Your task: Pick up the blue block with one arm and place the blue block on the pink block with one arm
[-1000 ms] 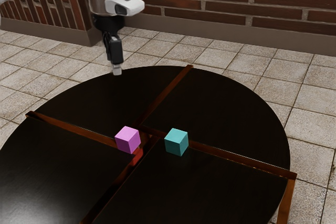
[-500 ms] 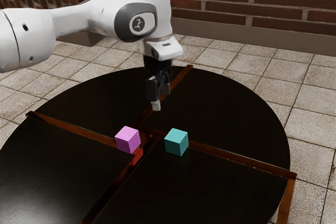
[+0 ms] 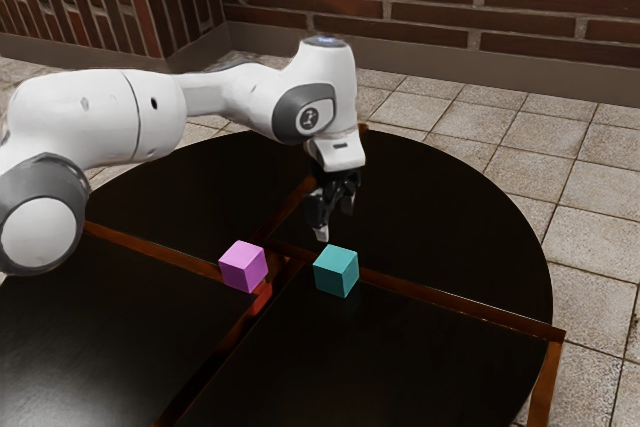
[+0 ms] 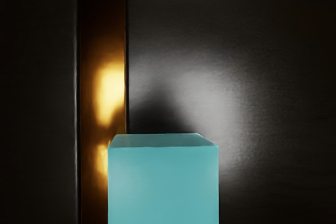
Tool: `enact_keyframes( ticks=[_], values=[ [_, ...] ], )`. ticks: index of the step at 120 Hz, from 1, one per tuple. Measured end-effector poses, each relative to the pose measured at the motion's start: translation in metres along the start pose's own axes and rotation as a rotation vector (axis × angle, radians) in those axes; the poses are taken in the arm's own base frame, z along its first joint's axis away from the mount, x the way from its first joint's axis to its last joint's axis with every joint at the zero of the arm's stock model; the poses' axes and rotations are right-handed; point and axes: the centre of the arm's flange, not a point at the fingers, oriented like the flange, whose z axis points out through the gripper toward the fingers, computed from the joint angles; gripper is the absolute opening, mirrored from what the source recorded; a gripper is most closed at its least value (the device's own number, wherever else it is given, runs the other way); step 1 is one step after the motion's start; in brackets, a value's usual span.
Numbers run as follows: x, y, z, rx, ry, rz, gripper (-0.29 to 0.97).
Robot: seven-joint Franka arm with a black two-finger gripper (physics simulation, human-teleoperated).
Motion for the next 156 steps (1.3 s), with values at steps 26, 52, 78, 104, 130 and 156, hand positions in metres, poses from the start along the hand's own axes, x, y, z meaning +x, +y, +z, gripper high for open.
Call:
enact_keyframes(
  ticks=[26, 52, 78, 104, 130, 156],
  values=[
    [-0.006, -0.010, 0.050, -0.034, 0.033, 0.045, 0.68],
    [-0.008, -0.011, 0.075, -0.056, 0.060, 0.076, 0.68],
    [-0.010, -0.009, 0.101, -0.084, 0.067, 0.102, 0.68],
    [-0.017, -0.009, 0.114, -0.098, 0.080, 0.107, 0.57],
    [-0.017, -0.010, 0.102, -0.076, 0.090, 0.118, 0.32],
    [-0.018, 0.001, 0.044, -0.019, 0.088, 0.131, 0.40]
  ],
)
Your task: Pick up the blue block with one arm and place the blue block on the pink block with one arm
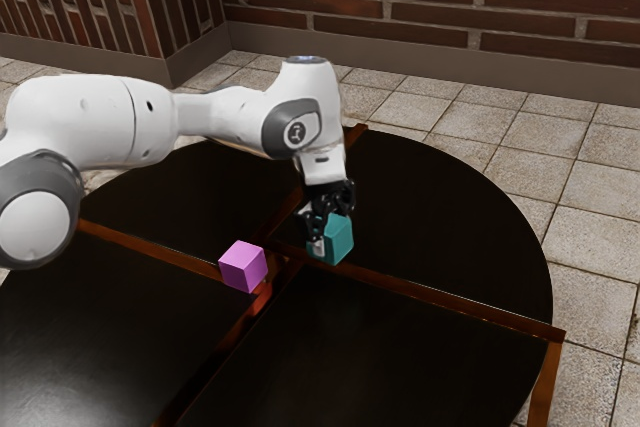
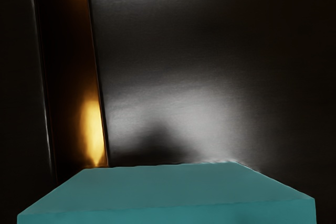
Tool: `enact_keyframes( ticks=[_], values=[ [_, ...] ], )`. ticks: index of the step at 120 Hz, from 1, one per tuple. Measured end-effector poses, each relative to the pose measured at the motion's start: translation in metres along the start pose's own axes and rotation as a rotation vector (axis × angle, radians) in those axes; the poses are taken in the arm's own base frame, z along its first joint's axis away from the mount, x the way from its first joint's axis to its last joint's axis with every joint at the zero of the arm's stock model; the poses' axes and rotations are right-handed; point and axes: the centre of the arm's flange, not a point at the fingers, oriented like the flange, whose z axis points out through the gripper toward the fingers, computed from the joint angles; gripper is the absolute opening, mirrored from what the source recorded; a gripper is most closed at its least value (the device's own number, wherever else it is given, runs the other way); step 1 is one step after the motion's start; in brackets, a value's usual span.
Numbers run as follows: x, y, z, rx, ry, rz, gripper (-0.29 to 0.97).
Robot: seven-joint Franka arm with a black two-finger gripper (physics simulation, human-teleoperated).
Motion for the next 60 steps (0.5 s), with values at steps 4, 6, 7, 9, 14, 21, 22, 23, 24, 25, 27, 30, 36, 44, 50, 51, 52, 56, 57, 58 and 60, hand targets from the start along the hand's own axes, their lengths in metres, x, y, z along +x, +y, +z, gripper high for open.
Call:
enact_keyframes(
  ticks=[4, 6, 7, 9, 14, 21, 22, 23, 24, 25, 27, 30, 36, 44, 50, 51, 52, 56, 57, 58, 60],
  values=[
    [0.000, 0.002, -0.013, 0.010, -0.002, 0.001, 0.39],
    [0.000, 0.004, -0.019, 0.014, -0.003, 0.001, 0.39],
    [0.000, 0.005, -0.022, 0.016, -0.003, 0.001, 0.39],
    [0.000, 0.008, -0.028, 0.019, -0.005, 0.001, 0.38],
    [-0.002, 0.015, -0.045, 0.028, -0.010, 0.000, 0.38],
    [-0.007, 0.033, -0.071, 0.040, -0.018, -0.008, 0.37],
    [-0.008, 0.036, -0.075, 0.041, -0.019, -0.009, 0.37],
    [-0.009, 0.039, -0.078, 0.042, -0.020, -0.011, 0.37],
    [-0.011, 0.042, -0.081, 0.043, -0.021, -0.013, 0.37],
    [-0.013, 0.046, -0.085, 0.044, -0.022, -0.016, 0.37],
    [-0.016, 0.052, -0.091, 0.045, -0.024, -0.022, 0.37],
    [-0.021, 0.059, -0.098, 0.045, -0.027, -0.031, 0.37],
    [-0.035, 0.072, -0.110, 0.044, -0.030, -0.053, 0.37],
    [-0.064, 0.082, -0.114, 0.028, -0.030, -0.096, 0.36],
    [-0.087, 0.087, -0.112, 0.013, -0.027, -0.127, 0.36],
    [-0.090, 0.088, -0.111, 0.011, -0.027, -0.131, 0.36],
    [-0.093, 0.088, -0.111, 0.008, -0.026, -0.135, 0.36],
    [-0.103, 0.090, -0.109, -0.001, -0.026, -0.145, 0.36],
    [-0.105, 0.090, -0.108, -0.003, -0.026, -0.148, 0.36],
    [-0.107, 0.091, -0.107, -0.005, -0.027, -0.150, 0.36],
    [-0.111, 0.091, -0.106, -0.009, -0.027, -0.153, 0.36]
  ],
)
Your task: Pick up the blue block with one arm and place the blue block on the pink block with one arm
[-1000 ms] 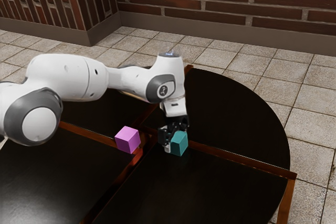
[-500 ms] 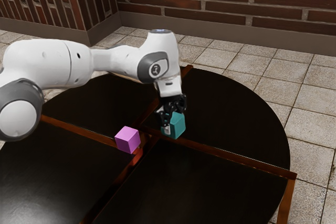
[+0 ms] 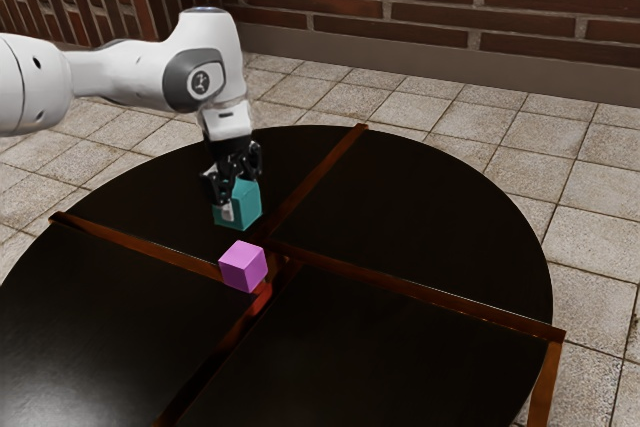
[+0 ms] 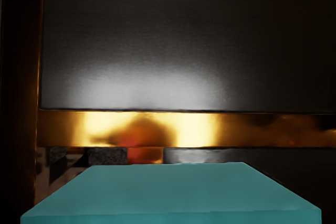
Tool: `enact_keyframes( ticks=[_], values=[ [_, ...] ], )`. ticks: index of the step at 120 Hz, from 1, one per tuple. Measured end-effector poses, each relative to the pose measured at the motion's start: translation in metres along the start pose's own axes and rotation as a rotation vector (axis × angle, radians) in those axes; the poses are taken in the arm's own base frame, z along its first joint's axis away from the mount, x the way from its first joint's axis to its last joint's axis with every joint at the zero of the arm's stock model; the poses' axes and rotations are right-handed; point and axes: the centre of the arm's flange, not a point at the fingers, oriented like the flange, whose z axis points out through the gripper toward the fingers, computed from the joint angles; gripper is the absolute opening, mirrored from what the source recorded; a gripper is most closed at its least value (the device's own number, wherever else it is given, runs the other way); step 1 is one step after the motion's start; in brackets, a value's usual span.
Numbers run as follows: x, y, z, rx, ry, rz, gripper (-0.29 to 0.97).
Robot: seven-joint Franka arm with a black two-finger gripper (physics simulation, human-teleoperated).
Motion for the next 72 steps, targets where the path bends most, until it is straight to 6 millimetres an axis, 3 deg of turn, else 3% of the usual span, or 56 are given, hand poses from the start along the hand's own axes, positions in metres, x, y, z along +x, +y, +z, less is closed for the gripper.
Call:
enact_keyframes(
  ticks=[33, 58, 72],
  values=[
    [-0.046, -0.013, 0.035, -0.023, -0.027, -0.022, 0.35],
    [-0.053, -0.029, 0.079, -0.048, -0.037, -0.002, 0.35],
    [-0.047, -0.027, 0.059, 0.000, -0.050, 0.016, 0.35]
  ],
)
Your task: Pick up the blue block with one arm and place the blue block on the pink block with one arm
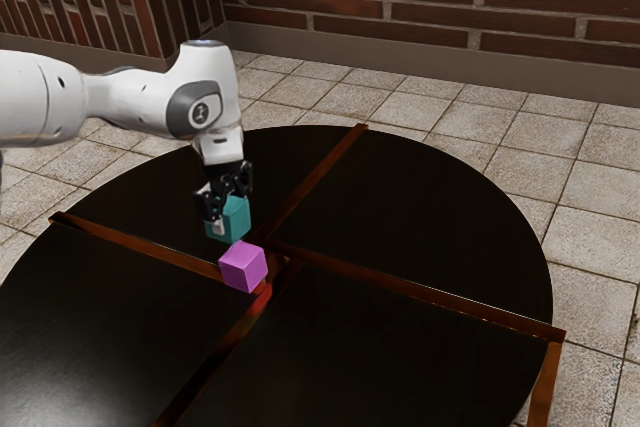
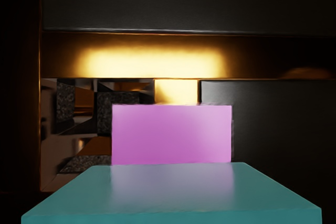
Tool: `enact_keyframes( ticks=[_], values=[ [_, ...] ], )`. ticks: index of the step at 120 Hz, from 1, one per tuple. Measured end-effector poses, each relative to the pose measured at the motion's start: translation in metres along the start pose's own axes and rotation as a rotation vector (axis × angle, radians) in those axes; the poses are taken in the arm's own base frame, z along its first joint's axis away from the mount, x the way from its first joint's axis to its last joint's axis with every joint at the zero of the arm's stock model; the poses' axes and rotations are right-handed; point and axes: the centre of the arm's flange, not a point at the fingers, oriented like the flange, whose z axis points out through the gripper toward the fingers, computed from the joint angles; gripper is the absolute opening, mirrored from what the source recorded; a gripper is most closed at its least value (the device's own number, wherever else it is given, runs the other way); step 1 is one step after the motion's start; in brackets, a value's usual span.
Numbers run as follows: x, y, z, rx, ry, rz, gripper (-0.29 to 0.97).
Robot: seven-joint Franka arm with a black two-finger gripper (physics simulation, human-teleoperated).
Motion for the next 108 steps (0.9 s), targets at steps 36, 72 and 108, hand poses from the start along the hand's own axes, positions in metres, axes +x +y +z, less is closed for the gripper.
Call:
enact_keyframes(
  ticks=[36, 72, 108],
  values=[
    [0.003, -0.004, 0.018, -0.010, 0.011, 0.015, 0.35],
    [0.009, 0.001, 0.029, -0.025, 0.019, 0.027, 0.35],
    [0.010, 0.001, 0.027, -0.024, 0.020, 0.032, 0.59]
  ],
)
